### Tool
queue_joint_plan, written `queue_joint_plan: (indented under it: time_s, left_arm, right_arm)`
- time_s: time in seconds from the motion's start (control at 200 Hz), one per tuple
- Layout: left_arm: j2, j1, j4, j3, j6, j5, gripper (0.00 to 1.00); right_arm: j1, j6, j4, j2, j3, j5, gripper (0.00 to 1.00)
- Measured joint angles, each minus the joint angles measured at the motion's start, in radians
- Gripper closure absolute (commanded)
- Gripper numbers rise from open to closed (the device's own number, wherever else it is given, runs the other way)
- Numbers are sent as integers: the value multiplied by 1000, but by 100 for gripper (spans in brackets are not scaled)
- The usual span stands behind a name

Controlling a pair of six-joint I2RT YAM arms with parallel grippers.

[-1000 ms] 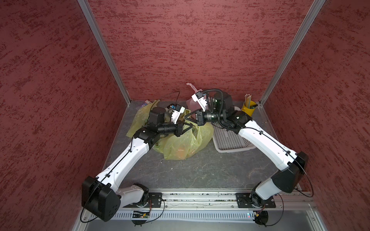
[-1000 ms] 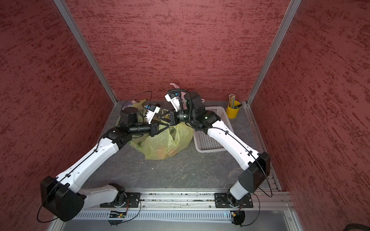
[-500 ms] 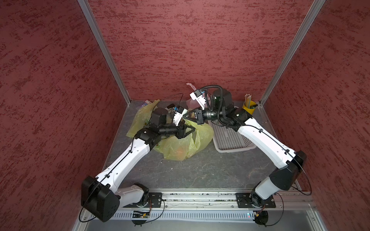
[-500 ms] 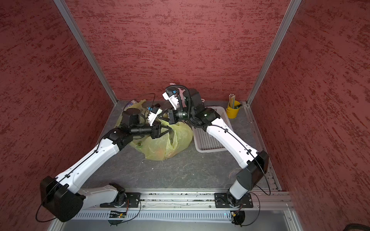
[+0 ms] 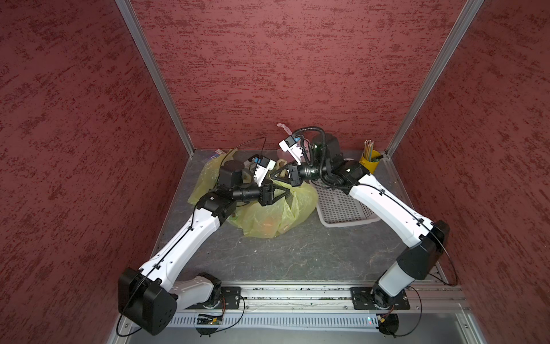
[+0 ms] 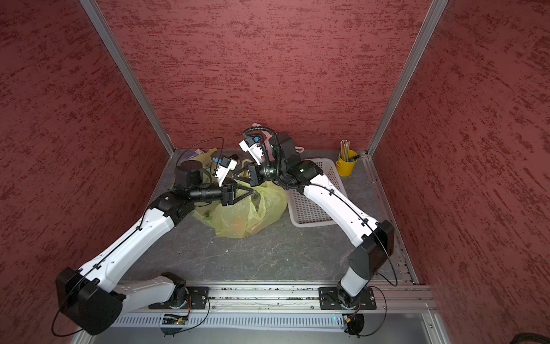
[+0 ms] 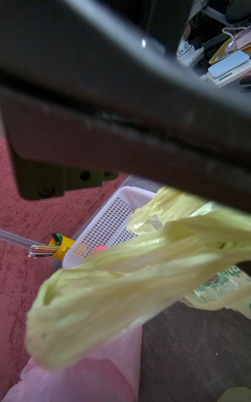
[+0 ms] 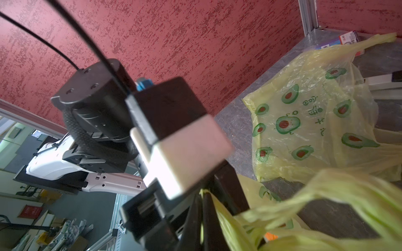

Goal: Place the peach into a plastic bag & tie a knot
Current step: Cross the plastic bag at the center of the board.

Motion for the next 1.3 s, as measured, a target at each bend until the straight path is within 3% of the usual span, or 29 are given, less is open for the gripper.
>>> queue_joint_plan:
  time_s: [0.771,1.132,1.302]
  left_arm:
    - [8,-2,172,-33,-76,4,59]
    - [8,-9,229,-66,-93,-31,73]
    - [4,-15,246,-78,-98,-32,94]
  right_arm:
    - [-10,229,315,-18,-129,-114,100]
    - [-16,261,380,-45,-184,-121,100]
    - [-19,261,386,-55,-207,-111,100]
